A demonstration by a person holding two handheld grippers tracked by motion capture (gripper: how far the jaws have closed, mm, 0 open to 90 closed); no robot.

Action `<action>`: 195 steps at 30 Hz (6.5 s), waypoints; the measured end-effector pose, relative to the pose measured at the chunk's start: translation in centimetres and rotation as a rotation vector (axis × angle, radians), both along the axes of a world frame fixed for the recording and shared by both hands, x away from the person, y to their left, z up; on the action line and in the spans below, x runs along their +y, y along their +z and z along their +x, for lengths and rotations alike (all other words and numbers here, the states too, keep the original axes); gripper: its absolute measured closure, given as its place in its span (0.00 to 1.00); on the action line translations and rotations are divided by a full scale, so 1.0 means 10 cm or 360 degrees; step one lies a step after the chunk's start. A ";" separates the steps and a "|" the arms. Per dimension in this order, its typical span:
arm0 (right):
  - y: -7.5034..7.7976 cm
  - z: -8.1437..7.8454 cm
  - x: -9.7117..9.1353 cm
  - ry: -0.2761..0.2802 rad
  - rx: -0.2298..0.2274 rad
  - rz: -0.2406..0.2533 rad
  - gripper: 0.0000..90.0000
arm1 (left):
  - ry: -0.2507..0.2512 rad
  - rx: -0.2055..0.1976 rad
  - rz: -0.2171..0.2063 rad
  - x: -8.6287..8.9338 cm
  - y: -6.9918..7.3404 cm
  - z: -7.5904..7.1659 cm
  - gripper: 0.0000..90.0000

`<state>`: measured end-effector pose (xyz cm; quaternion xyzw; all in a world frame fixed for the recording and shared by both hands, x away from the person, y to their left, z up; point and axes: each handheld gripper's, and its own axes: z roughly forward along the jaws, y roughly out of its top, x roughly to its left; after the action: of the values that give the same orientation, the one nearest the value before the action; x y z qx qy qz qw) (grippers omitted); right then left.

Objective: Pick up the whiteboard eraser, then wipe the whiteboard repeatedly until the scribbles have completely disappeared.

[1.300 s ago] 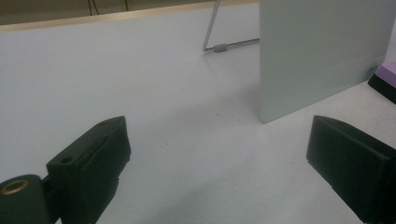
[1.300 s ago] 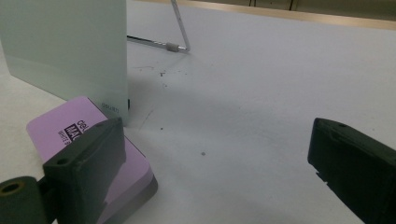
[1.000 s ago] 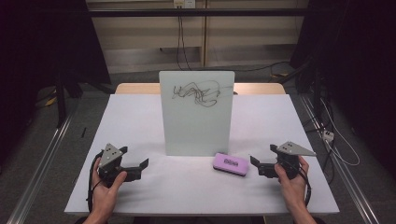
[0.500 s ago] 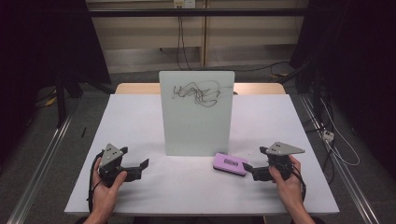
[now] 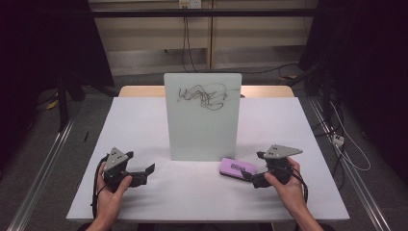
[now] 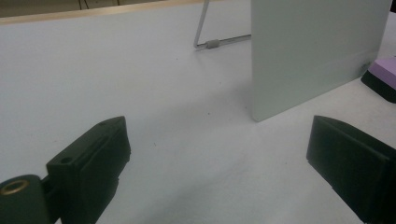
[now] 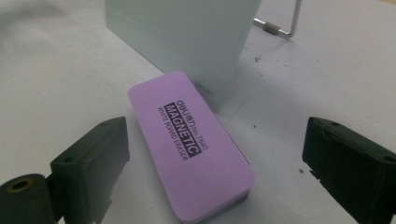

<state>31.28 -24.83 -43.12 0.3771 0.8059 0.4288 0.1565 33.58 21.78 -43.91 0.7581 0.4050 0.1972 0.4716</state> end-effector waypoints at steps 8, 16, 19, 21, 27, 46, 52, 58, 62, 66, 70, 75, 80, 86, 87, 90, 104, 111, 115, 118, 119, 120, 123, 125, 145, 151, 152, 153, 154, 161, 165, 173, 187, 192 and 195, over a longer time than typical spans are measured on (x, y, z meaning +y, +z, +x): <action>0.06 0.14 0.08 0.0076 0.0050 -0.0065 0.12 | 0.0040 0.0017 -0.0005 0.04 -0.01 -0.02 0.07; 0.12 0.32 0.23 0.0121 0.0090 -0.0054 0.13 | 0.0042 0.0031 -0.0007 0.06 -0.01 -0.02 0.07; 0.13 0.36 0.29 0.0156 0.0105 -0.0078 0.13 | 0.0047 0.0036 -0.0007 0.07 -0.01 -0.01 0.07; 0.15 0.39 0.32 0.0177 0.0139 -0.0087 0.13 | 0.0055 0.0030 -0.0011 0.07 0.00 -0.02 0.07; 0.17 0.46 0.39 0.0207 0.0170 -0.0142 0.11 | 0.0039 0.0037 -0.0017 0.07 0.00 -0.02 0.07; 0.09 0.43 0.40 0.0440 0.0229 -0.0439 0.29 | 0.0024 0.0023 0.0004 0.05 0.00 0.01 0.07; 0.08 0.43 0.46 0.0500 0.0225 -0.0528 0.31 | 0.0014 0.0027 0.0005 0.05 -0.01 0.01 0.07; 0.03 0.46 0.49 0.0544 0.0276 -0.0561 0.35 | 0.0030 0.0025 0.0010 0.05 -0.01 0.01 0.07; 0.01 0.47 0.52 0.0572 0.0284 -0.0611 0.36 | 0.0040 0.0020 0.0008 0.07 -0.01 0.01 0.07; 0.00 0.47 0.54 0.0593 0.0295 -0.0622 0.39 | 0.0042 0.0023 0.0005 0.06 -0.01 0.01 0.07; -0.01 0.47 0.55 0.0606 0.0298 -0.0653 0.43 | 0.0043 0.0022 0.0006 0.07 -0.01 0.00 0.07; -0.01 0.46 0.57 0.0613 0.0294 -0.0700 0.44 | 0.0044 0.0018 0.0010 0.08 -0.01 0.00 0.07; -0.01 0.47 0.57 0.0598 0.0313 -0.0680 0.45 | 0.0039 0.0020 0.0012 0.08 -0.01 0.00 0.07; 0.00 0.49 0.52 0.0582 0.0348 -0.0603 0.46 | 0.0038 0.0024 0.0010 0.08 -0.01 0.00 0.07; 0.00 0.49 0.51 0.0582 0.0354 -0.0591 0.46 | 0.0038 0.0024 0.0010 0.07 -0.01 0.00 0.07; 0.02 0.49 0.49 0.0573 0.0341 -0.0561 0.46 | 0.0037 0.0025 0.0009 0.07 -0.01 0.00 0.07; 0.12 0.47 0.42 0.0535 0.0283 -0.0363 0.46 | 0.0047 0.0039 0.0005 0.11 -0.02 -0.01 0.07; 0.18 0.45 0.40 0.0486 0.0214 -0.0246 0.46 | 0.0049 0.0047 -0.0007 0.13 -0.03 0.00 0.07; 0.20 0.44 0.39 0.0450 0.0167 -0.0202 0.46 | 0.0036 0.0034 -0.0009 0.13 -0.01 -0.02 0.07; 0.21 0.43 0.39 0.0424 0.0135 -0.0176 0.46 | 0.0040 0.0034 -0.0011 0.14 -0.01 -0.02 0.07; 0.21 0.43 0.39 0.0424 0.0133 -0.0176 0.46 | 0.0047 0.0035 -0.0016 0.14 -0.01 -0.02 0.07; 0.21 0.43 0.39 0.0423 0.0133 -0.0173 0.46 | 0.0048 0.0036 -0.0012 0.14 -0.01 -0.02 0.07; 0.19 0.43 0.39 0.0422 0.0135 -0.0171 0.46 | 0.0050 0.0030 -0.0014 0.14 -0.01 -0.03 0.07; 0.20 0.43 0.39 0.0415 0.0138 -0.0143 0.46 | 0.0053 0.0031 -0.0010 0.15 -0.01 -0.04 0.07; 0.41 0.43 0.38 0.0436 0.0034 0.0023 0.46 | 0.0041 0.0049 0.0004 0.13 -0.03 -0.02 0.07; 0.54 0.47 0.38 0.0428 -0.0030 0.0009 0.46 | 0.0030 0.0042 0.0026 0.12 -0.02 -0.04 0.07; 0.57 0.48 0.38 0.0420 -0.0050 0.0016 0.46 | 0.0031 0.0039 0.0028 0.12 -0.01 -0.04 0.07; 0.59 0.49 0.38 0.0420 -0.0062 0.0022 0.46 | 0.0034 0.0037 0.0027 0.12 -0.01 -0.05 0.07; 0.62 0.49 0.37 0.0413 -0.0080 0.0033 0.46 | 0.0035 0.0034 0.0033 0.12 -0.01 -0.05 0.07; 0.82 0.54 0.38 0.0399 -0.0195 0.0059 0.46 | 0.0040 0.0042 0.0030 0.13 -0.02 -0.05 0.07; 0.91 0.57 0.38 0.0386 -0.0243 0.0065 0.46 | 0.0041 0.0039 0.0020 0.14 -0.01 -0.04 0.07; 1.14 0.59 0.38 0.0375 -0.0340 0.0041 0.46 | 0.0029 0.0044 0.0020 0.13 -0.02 -0.04 0.07; 1.45 0.74 0.42 0.0346 -0.0442 0.0025 0.46 | 0.0023 0.0047 0.0034 0.12 -0.02 -0.04 0.07; 1.55 0.80 0.41 0.0314 -0.0485 0.0010 0.46 | 0.0024 0.0045 0.0025 0.13 -0.02 -0.04 0.07; 1.62 0.85 0.41 0.0302 -0.0516 -0.0001 0.46 | 0.0028 0.0048 0.0028 0.13 -0.02 -0.04 0.07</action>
<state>39.74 -20.71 -26.95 0.2252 0.8022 0.4966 0.2432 33.20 23.10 -44.09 0.7615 0.4169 0.1935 0.4569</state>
